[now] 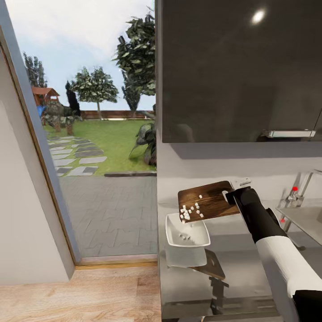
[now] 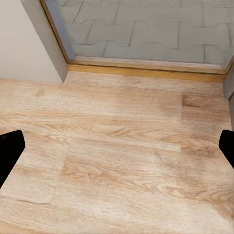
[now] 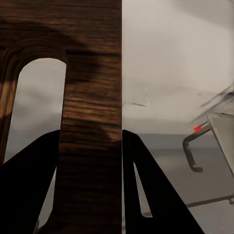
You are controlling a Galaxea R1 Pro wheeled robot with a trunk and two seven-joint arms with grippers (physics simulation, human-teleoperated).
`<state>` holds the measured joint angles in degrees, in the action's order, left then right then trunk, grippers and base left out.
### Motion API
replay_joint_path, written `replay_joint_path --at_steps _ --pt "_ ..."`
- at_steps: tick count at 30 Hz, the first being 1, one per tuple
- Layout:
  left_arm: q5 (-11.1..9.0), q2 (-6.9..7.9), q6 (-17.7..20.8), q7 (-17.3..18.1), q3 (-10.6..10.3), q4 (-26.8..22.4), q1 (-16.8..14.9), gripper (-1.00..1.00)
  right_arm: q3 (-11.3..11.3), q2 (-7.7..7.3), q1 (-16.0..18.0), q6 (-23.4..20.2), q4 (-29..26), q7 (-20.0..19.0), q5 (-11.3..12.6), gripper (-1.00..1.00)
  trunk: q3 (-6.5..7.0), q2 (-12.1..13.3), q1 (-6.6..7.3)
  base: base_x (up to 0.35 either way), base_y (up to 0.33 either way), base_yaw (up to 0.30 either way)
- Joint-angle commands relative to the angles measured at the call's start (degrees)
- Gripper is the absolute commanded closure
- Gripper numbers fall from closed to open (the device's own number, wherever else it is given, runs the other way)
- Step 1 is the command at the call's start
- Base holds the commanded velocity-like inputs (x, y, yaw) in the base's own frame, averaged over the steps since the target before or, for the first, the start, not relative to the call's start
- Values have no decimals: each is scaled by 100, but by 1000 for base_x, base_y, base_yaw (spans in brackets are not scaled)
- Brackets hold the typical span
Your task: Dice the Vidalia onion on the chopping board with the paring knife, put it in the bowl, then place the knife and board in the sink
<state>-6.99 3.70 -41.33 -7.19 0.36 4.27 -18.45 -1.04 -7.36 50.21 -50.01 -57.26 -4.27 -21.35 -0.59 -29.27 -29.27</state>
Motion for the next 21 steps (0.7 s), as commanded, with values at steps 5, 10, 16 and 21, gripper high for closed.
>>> replay_joint_path --at_steps 5,10,16,21 --pt "-22 0 -33 7 -1 22 -9 -100 -10 -3 2 -27 -5 -50 -55 100 -6 -7 -3 94 -10 0" --pt "-20 0 -33 7 -1 22 -9 -100 -10 -3 1 -27 -5 -49 -54 100 -6 -7 -3 25 -7 0" --pt "-21 0 -33 7 -1 22 -8 -100 -13 -4 2 -25 -5 -48 -55 100 -6 -7 -3 0 0 0" --pt "-22 0 -33 7 -1 22 -8 -100 -19 -2 0 -20 -5 -53 -56 100 -6 -7 -3 0 -17 0"
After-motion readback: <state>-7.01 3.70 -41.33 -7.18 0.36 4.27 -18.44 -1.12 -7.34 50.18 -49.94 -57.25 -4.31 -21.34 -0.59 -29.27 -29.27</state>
